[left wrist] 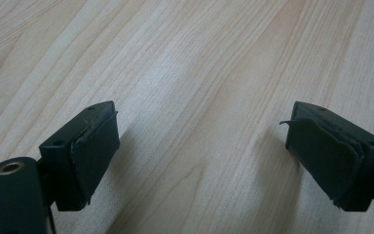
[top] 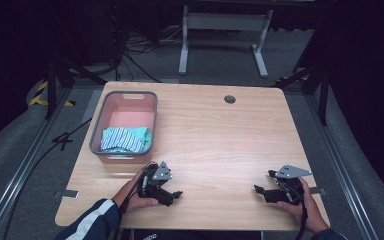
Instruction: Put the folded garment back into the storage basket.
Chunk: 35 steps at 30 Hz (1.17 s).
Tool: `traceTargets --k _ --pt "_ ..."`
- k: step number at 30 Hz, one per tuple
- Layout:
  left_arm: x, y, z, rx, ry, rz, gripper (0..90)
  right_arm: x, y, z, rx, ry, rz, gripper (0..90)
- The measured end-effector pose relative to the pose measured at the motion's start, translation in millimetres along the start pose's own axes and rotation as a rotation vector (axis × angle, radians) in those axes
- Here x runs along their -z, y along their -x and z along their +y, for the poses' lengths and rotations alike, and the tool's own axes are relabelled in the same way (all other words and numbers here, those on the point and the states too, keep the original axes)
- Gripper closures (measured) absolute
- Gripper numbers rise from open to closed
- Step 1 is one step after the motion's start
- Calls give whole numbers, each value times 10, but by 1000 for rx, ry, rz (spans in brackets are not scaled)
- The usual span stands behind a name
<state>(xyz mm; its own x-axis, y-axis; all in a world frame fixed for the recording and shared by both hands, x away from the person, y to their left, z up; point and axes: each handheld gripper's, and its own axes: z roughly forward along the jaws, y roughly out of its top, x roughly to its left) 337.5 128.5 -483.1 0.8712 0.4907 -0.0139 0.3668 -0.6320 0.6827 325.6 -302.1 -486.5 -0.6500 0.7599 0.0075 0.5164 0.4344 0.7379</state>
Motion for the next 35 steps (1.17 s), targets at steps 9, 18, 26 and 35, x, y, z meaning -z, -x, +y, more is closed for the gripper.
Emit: traceTargets --k 9,18,26,35 --pt "-9 -3 13 -4 -8 -5 109 0 1 0 0 0 0 185" --pt "-14 -2 13 -2 -5 -6 106 0 0 0 0 0 0 185" --pt "-21 -9 20 -11 -7 -7 100 0 1 0 0 0 0 185" --pt "-23 -9 21 -10 -7 -7 95 0 1 0 0 0 0 185"
